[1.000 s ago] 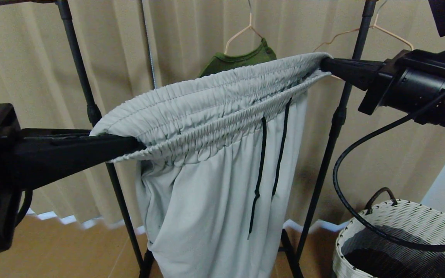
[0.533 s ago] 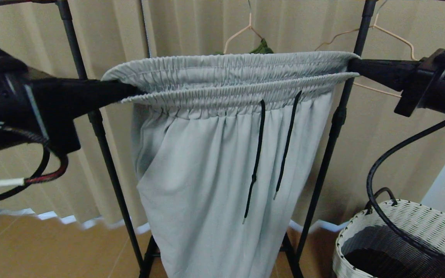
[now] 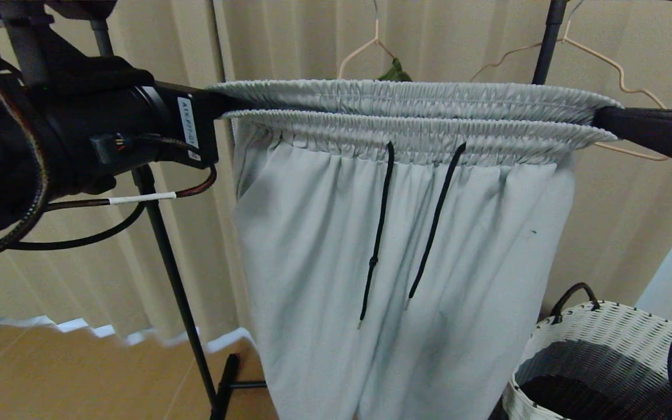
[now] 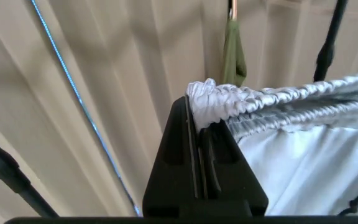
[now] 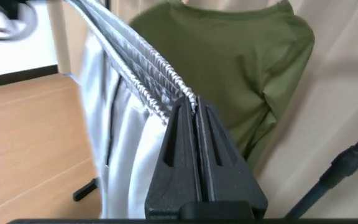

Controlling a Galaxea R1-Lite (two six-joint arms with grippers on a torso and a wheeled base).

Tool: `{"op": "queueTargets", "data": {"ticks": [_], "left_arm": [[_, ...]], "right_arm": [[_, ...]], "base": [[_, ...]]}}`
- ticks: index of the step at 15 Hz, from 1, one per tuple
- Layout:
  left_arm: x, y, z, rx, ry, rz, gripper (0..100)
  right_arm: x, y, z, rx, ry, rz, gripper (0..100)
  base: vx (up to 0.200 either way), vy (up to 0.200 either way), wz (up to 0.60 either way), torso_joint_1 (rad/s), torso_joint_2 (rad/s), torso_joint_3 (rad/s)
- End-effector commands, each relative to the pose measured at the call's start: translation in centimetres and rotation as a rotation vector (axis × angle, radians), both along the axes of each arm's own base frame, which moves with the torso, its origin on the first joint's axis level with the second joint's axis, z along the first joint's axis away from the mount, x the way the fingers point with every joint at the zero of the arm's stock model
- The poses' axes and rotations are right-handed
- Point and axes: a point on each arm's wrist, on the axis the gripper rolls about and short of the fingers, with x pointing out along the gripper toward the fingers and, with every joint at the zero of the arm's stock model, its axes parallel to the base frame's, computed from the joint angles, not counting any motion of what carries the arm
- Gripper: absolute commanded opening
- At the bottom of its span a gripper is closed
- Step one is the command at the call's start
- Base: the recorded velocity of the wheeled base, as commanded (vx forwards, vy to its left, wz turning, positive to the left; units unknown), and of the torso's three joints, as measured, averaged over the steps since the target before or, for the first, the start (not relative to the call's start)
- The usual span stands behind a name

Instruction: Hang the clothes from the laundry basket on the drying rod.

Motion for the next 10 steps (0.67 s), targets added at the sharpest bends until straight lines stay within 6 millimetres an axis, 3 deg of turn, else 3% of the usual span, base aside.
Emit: {"op": "queueTargets", "data": {"ticks": [1,5,6,8,10], "left_arm": [[0.4,-0.2,-0.5,0.013,0.018,0.003,0],[-1.8,1.2,0.1,0.033,0.041,-0.007,0],[-3.5,2.1,0.6,0.050,0.065,-0.033,0],[-4.8,2.6,0.6,0.055,0.086,-0.094,0],[-4.8,2.6,0.6,0.049,0.085,-0.101,0]], "right_arm": [[-0.5,-0.2,0.2,0.007,-0.014,0.004,0],[2.5,-0.2,-0.1,-0.033,0.006,-0.090,0],[3.8,-0.3,-0.5,-0.064,-0.008,-0.125,0],[4.0,-0.2,-1.0,-0.056,-0.032,-0.127,0],[4.1,-0.1,-1.4,-0.062,-0.021,-0.125,0]], "base": [[0.000,0.000,0.00,0.000,0.00,0.000],[0.000,0.000,0.00,0.000,0.00,0.000],[0.000,0.000,0.00,0.000,0.00,0.000],[0.000,0.000,0.00,0.000,0.00,0.000],[0.000,0.000,0.00,0.000,0.00,0.000]]}}
